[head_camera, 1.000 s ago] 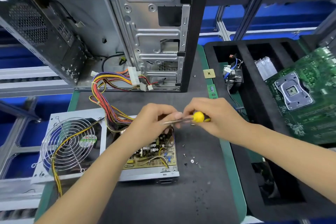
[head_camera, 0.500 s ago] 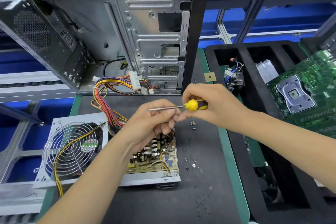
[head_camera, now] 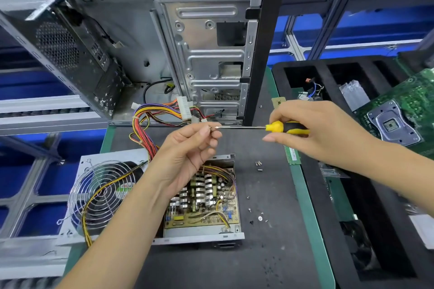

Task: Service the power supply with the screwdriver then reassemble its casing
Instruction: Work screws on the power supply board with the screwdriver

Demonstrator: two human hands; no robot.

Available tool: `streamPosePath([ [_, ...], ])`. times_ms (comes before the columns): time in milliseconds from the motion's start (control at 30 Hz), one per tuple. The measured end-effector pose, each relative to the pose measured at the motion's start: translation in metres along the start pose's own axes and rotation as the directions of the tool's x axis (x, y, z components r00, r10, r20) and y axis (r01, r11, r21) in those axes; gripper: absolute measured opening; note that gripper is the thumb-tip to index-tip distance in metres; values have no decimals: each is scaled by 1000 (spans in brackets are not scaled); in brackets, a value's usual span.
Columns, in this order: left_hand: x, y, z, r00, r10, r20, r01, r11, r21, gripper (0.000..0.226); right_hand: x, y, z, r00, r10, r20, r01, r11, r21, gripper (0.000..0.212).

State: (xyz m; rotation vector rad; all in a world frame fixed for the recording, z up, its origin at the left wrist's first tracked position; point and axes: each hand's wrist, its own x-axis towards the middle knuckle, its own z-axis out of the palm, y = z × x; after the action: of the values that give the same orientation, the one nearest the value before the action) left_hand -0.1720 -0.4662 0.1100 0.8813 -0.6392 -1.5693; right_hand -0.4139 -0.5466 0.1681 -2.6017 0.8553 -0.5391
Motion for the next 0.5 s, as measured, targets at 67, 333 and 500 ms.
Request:
streamPosePath([
  [67,0,0,0,1000,5,-23,-5,1000,15,19,1,-4,-1,1000,6,-5,-6,1000,-25,32],
  [333,-1,-4,1,995,32,-97,-24,996,81,19,-3,-12,4,999,45,2,-44,997,-62,39],
  [500,0,-8,4,985,89,-148,-77,993,89,18,-4,-15,9,995,97,23,-97,995,12,35],
])
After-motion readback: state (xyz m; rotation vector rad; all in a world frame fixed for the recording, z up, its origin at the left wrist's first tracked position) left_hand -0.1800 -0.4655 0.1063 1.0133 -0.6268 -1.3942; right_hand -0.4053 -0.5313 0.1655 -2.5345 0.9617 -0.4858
